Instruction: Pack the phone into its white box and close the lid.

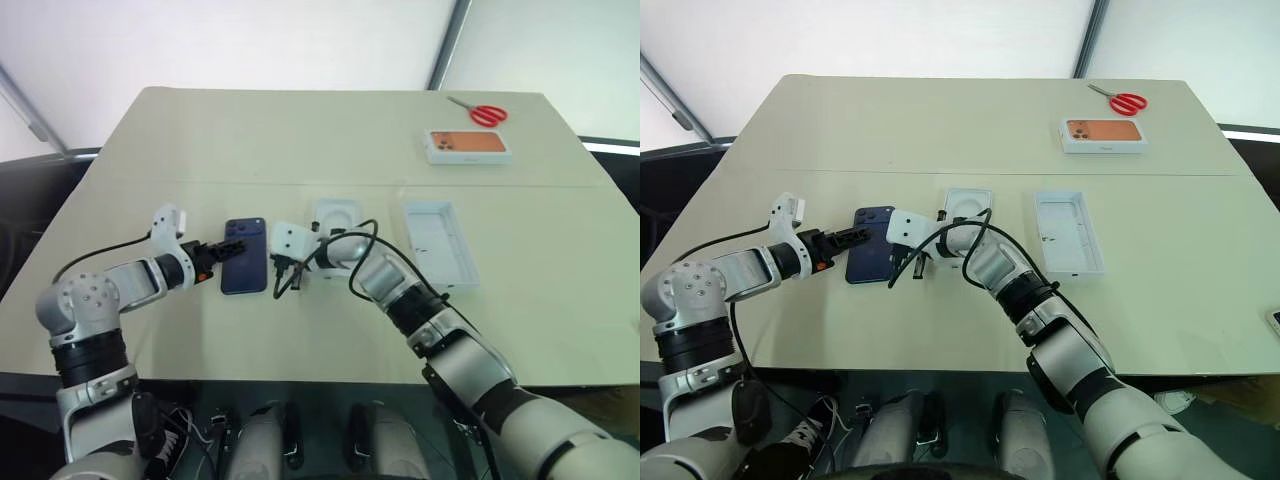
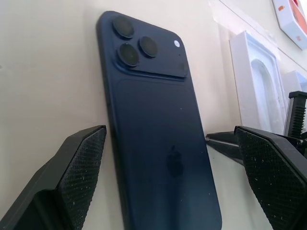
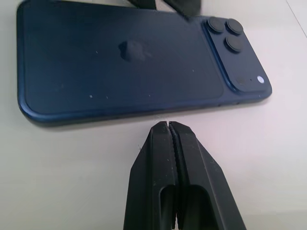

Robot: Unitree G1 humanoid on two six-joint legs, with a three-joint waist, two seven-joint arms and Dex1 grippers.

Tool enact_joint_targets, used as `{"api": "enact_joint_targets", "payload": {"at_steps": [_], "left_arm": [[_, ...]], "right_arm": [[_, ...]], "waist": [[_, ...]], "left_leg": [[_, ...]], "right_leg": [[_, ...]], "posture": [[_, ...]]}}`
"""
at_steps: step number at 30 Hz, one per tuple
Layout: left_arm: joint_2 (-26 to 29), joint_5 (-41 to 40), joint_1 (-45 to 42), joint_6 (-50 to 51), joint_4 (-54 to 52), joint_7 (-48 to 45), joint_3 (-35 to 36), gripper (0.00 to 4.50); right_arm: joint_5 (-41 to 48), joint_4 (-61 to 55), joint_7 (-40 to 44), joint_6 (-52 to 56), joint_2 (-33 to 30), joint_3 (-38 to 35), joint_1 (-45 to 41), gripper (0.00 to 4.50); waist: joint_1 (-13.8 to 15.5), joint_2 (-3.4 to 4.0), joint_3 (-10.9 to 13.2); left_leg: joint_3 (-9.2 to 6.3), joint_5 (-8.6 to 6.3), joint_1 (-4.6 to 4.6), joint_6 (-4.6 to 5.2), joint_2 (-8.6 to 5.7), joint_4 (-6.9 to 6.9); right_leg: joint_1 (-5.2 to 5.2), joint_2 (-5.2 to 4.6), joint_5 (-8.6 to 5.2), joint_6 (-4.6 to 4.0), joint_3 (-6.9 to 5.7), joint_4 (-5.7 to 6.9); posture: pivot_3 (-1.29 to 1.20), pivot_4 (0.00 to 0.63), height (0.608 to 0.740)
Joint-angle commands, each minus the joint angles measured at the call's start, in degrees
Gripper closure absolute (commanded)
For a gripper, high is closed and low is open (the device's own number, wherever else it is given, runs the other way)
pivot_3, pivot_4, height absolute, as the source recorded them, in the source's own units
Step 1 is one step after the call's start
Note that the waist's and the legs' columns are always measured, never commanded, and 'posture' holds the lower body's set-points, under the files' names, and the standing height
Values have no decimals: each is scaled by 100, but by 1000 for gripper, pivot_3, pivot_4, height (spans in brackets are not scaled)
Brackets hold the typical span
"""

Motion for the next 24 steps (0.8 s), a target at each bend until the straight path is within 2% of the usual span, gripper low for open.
{"api": "enact_joint_targets", "payload": {"at_steps": [1, 11, 19, 22, 24], "left_arm": [[-338, 32, 34, 244, 202, 6, -366, 0], [-841, -2, -38, 471, 84, 47, -248, 0], [-615, 170, 99, 254, 150, 4, -97, 0], [-631, 126, 143, 278, 160, 36, 43, 850], [-674, 125, 148, 302, 196, 102, 151, 1834]], "right_arm": [[16, -123, -24, -53, 81, -29, -119, 4436], [-2, -111, -45, -84, 64, -47, -70, 4436], [-14, -140, -58, -138, -6, -57, -25, 4436], [-17, -144, -78, -154, -14, -61, -17, 4500], [-21, -150, -72, -165, -20, -54, -14, 4500]], "waist": [[7, 0, -1], [8, 0, -2], [-12, 0, -2], [-36, 1, -2], [-44, 0, -2]], "left_leg": [[0, 0, 0, 0, -2, 0], [-2, 0, 0, 0, -5, 0], [-2, 0, 0, 0, -3, 0], [-2, 0, 0, 0, -2, -2], [-2, 0, 0, 0, -1, -4]], "right_leg": [[1, 0, 0, 0, 0, 0], [3, -5, 0, 0, -1, -1], [2, -3, 0, 0, -1, -1], [0, -3, 0, 0, 0, -1], [-2, -2, 0, 0, 0, -2]], "posture": [[0, 150, 738], [0, 150, 738], [0, 150, 738], [0, 150, 738], [0, 150, 738]]}}
